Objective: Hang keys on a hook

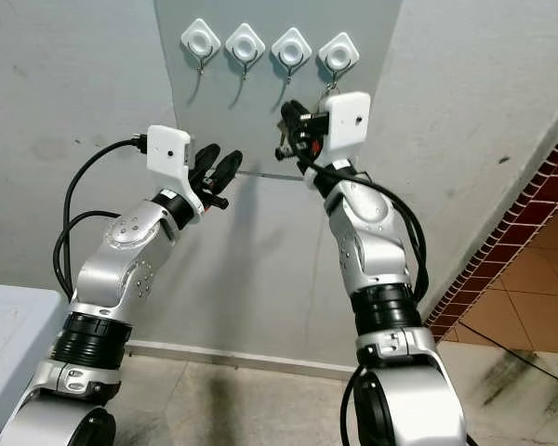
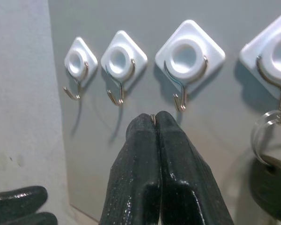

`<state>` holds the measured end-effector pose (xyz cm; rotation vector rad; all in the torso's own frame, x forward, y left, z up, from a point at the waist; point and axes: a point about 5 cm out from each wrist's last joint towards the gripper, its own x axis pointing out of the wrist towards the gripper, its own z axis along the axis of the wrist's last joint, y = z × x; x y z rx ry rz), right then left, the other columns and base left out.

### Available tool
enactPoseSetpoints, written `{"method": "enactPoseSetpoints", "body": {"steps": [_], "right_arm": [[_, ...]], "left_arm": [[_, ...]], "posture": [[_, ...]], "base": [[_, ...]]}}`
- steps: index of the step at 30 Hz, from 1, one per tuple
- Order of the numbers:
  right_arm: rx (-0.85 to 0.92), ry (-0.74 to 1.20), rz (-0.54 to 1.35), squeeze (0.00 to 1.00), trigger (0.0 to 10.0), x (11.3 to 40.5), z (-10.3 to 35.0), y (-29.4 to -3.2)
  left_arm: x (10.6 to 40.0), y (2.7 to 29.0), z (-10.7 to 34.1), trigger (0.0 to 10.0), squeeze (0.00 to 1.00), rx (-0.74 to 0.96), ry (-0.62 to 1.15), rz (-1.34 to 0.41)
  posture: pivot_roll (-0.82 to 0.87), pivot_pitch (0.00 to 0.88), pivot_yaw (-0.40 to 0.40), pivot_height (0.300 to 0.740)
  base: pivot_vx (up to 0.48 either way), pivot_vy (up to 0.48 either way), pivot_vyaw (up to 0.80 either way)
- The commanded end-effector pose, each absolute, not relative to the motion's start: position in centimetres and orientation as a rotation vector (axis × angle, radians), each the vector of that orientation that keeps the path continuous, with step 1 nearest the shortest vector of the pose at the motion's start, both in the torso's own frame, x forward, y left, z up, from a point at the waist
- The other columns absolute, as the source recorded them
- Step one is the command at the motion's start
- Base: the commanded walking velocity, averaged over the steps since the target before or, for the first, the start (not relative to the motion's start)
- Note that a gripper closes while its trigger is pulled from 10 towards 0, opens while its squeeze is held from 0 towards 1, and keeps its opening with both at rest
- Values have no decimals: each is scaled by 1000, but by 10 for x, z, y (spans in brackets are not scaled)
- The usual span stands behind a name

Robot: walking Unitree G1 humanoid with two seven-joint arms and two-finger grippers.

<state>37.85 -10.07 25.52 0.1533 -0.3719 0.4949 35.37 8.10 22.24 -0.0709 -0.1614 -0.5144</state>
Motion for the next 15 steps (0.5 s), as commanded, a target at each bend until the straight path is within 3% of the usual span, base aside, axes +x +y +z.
{"method": "enactPoseSetpoints", "body": {"steps": [1,15], "right_arm": [[175,-393,500,0,10000,380,261,-101],[305,-398,500,0,10000,388,266,-102]], "left_arm": [[353,77,232,10000,0,-60,-189,-537],[349,72,235,10000,0,-58,-198,-572]], "posture": [[74,0,-35,740],[77,0,-34,740]], "base": [[0,0,0],[0,0,0]]}}
